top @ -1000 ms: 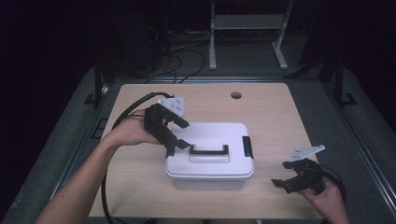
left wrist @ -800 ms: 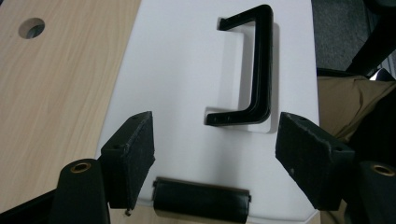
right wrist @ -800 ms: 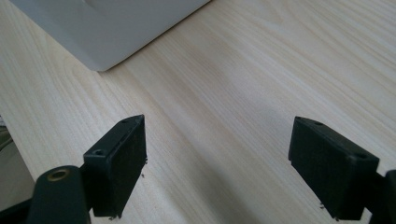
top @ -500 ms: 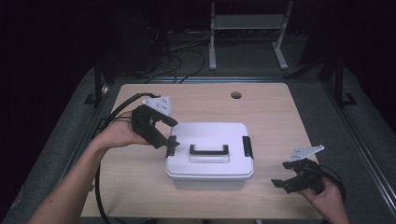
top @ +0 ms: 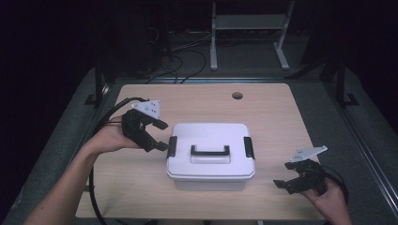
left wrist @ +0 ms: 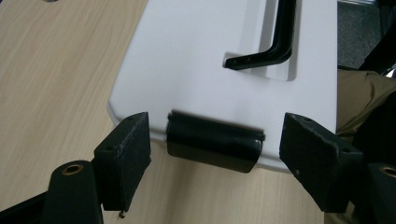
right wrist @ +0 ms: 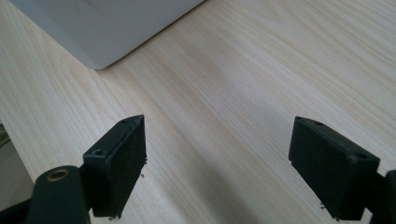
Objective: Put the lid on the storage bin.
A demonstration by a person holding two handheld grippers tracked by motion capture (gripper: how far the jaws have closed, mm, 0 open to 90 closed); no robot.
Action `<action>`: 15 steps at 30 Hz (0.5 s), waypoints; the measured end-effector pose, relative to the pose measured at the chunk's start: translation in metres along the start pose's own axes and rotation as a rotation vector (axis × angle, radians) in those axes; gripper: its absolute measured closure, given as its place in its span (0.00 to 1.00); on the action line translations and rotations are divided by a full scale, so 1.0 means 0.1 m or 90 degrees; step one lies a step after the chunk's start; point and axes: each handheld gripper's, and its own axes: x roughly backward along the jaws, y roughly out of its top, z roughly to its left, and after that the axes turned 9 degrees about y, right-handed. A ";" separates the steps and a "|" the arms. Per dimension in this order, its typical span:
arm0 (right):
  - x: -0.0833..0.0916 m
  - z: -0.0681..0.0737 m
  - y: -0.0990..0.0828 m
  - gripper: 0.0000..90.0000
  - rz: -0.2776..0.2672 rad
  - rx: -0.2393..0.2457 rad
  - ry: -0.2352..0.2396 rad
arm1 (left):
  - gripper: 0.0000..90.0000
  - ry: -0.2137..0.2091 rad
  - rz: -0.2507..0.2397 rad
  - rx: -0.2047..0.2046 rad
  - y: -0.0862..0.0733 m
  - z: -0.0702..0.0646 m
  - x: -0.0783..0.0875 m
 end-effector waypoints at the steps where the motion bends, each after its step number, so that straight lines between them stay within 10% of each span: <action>1: 0.00 0.00 0.00 0.21 0.000 -0.001 0.001 | 0.27 -0.002 -0.001 0.003 -0.02 0.00 0.00; 15: -0.03 0.00 0.00 0.20 0.005 -0.002 0.003 | 0.27 0.012 -0.003 0.026 -0.27 0.02 0.09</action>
